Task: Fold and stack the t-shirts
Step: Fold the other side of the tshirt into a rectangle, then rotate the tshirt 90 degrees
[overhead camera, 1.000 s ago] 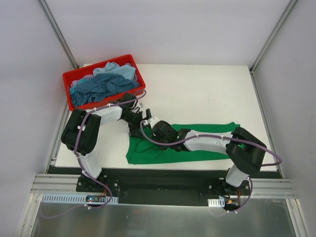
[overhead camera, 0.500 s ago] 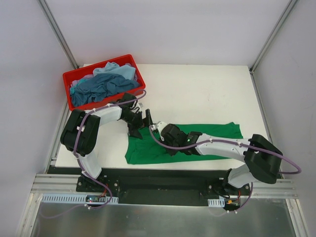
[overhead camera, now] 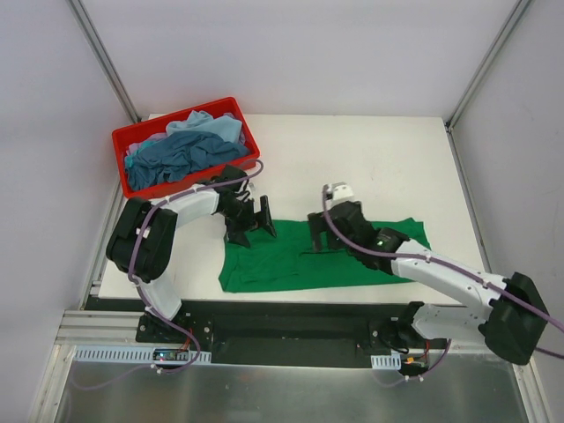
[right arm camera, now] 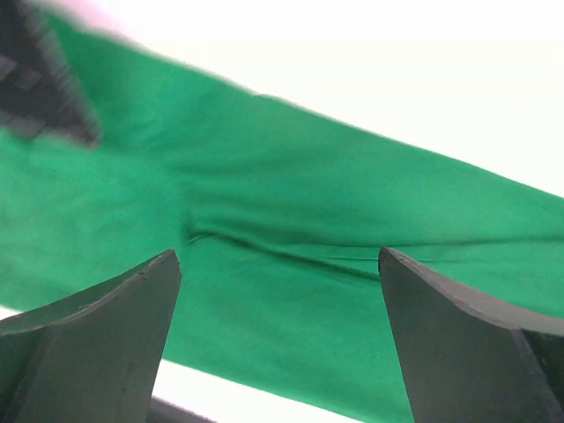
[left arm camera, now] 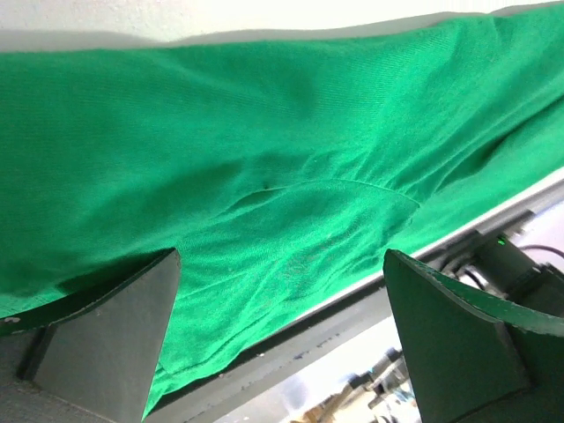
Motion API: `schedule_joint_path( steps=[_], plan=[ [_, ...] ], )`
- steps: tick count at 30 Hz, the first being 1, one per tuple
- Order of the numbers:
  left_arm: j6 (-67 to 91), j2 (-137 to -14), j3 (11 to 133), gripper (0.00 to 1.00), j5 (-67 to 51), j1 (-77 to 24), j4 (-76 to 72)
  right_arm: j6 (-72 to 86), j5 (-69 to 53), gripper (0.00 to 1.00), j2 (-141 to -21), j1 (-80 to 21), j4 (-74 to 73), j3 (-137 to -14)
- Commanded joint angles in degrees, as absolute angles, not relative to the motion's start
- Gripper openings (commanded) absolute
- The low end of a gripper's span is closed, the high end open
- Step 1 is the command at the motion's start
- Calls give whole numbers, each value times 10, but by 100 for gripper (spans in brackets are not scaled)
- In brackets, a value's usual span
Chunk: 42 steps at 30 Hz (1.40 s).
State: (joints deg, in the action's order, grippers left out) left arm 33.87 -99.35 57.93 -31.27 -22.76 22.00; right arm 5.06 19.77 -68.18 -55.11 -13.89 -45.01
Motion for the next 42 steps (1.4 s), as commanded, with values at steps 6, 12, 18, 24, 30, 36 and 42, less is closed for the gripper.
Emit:
schedule_joint_path(
  steps=[6, 12, 18, 24, 30, 36, 42],
  plan=[
    [358, -947, 672, 99, -33, -330, 376, 142, 120, 96, -644, -285, -166, -384],
    [411, -958, 669, 99, -40, -377, 382, 127, 36, 96, -742, -191, -158, -402],
    [437, -1034, 706, 99, -62, -402, 374, 126, -42, 96, -824, -159, -153, -424],
    [411, -1149, 830, 99, -75, -375, 375, 130, -58, 96, -803, -128, -178, -396],
    [347, -1342, 1186, 99, -93, -346, 416, 141, -67, 96, -731, -101, -222, -346],
    [432, -1552, 1523, 99, -218, -304, 301, 159, -279, 96, -651, -187, -225, -279],
    [449, -1518, 1446, 99, -250, -307, 158, 130, -300, 96, -577, -333, -226, -303]
  ],
)
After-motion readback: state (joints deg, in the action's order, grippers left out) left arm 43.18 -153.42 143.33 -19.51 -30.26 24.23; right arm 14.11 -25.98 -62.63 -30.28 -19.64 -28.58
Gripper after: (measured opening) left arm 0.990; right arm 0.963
